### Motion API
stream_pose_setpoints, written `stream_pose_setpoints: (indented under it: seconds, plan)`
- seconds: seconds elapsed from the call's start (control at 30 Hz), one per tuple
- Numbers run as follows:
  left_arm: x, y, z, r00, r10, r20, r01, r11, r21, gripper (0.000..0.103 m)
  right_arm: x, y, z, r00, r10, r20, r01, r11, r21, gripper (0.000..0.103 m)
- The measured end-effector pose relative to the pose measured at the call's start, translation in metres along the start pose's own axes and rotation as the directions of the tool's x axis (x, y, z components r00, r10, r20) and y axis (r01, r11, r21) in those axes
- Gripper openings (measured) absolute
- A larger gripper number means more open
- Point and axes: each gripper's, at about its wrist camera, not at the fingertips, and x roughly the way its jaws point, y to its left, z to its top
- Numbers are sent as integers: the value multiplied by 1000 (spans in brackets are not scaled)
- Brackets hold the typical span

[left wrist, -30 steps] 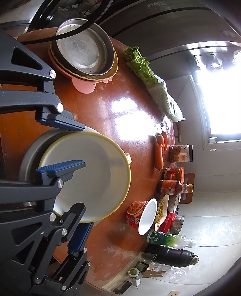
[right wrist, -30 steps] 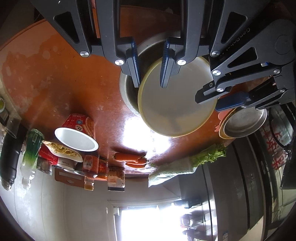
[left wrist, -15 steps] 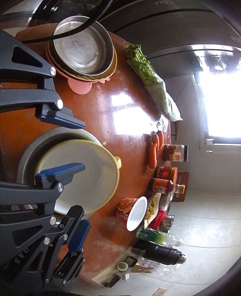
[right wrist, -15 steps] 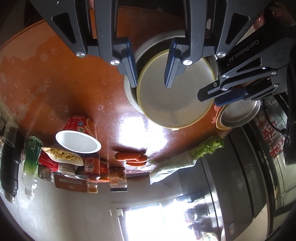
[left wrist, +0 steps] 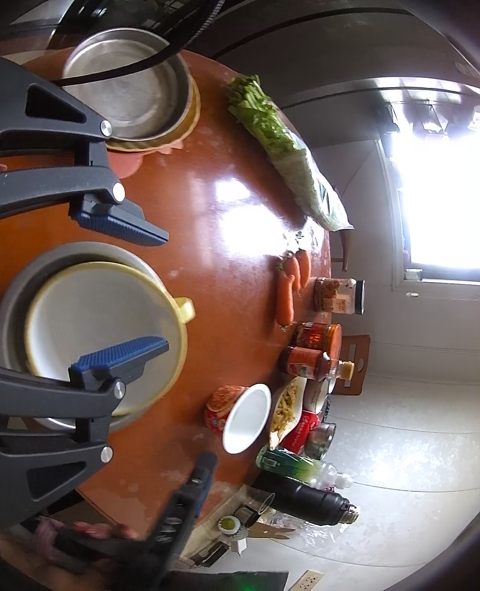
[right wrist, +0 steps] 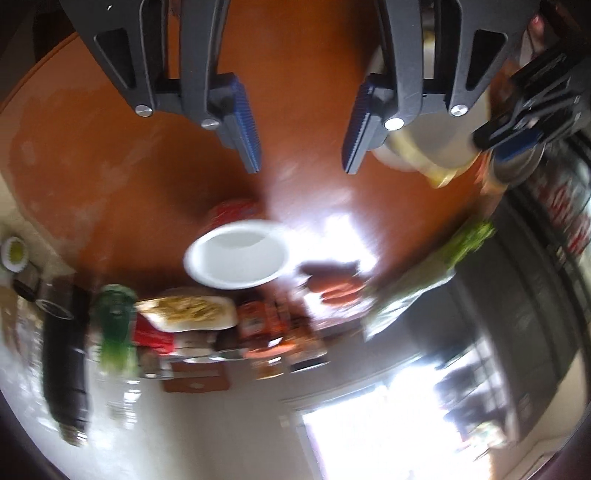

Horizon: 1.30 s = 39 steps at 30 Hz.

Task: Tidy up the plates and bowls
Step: 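Move the left gripper to the white paper noodle cup rim and close it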

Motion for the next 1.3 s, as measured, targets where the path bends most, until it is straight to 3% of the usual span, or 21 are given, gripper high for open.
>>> stream_pose_setpoints:
  seconds: [0.1, 0.23, 0.43, 0.57, 0.67, 0.8, 0.97, 1.2, 1.3]
  plan:
    - [4, -2, 11, 1000, -2, -5, 2, 1000, 4, 54, 11, -22, 20, 999, -53, -1, 53, 998, 40, 54]
    - [11, -6, 26, 1000, -11, -25, 11, 1000, 22, 54, 42, -46, 43, 993, -100, -66, 105, 991, 79, 54]
    - [24, -12, 51, 998, -33, -53, 35, 999, 42, 54, 83, -58, 61, 987, -80, -137, 93, 991, 97, 53]
    - [37, -14, 65, 997, -43, -70, 46, 998, 44, 54, 96, -48, 60, 986, -73, -150, 83, 994, 64, 39]
    - [49, -19, 73, 995, -32, -98, 38, 997, 62, 54, 103, -35, 56, 985, -67, -161, 71, 997, 20, 34]
    - [62, -32, 84, 992, -23, -122, 37, 994, 108, 54, 104, -14, 49, 985, -49, -166, 43, 998, -36, 33]
    - [86, -42, 92, 979, -74, -189, 97, 988, 117, 56, 104, 9, 37, 980, 3, -197, -18, 997, -71, 33]
    - [117, -47, 94, 968, -12, -251, 47, 990, 133, 56, 99, 19, 29, 975, 32, -219, -46, 997, -62, 35]
    - [121, -46, 93, 964, -25, -264, 60, 990, 126, 56, 91, 14, 29, 976, 36, -213, -44, 999, -32, 40]
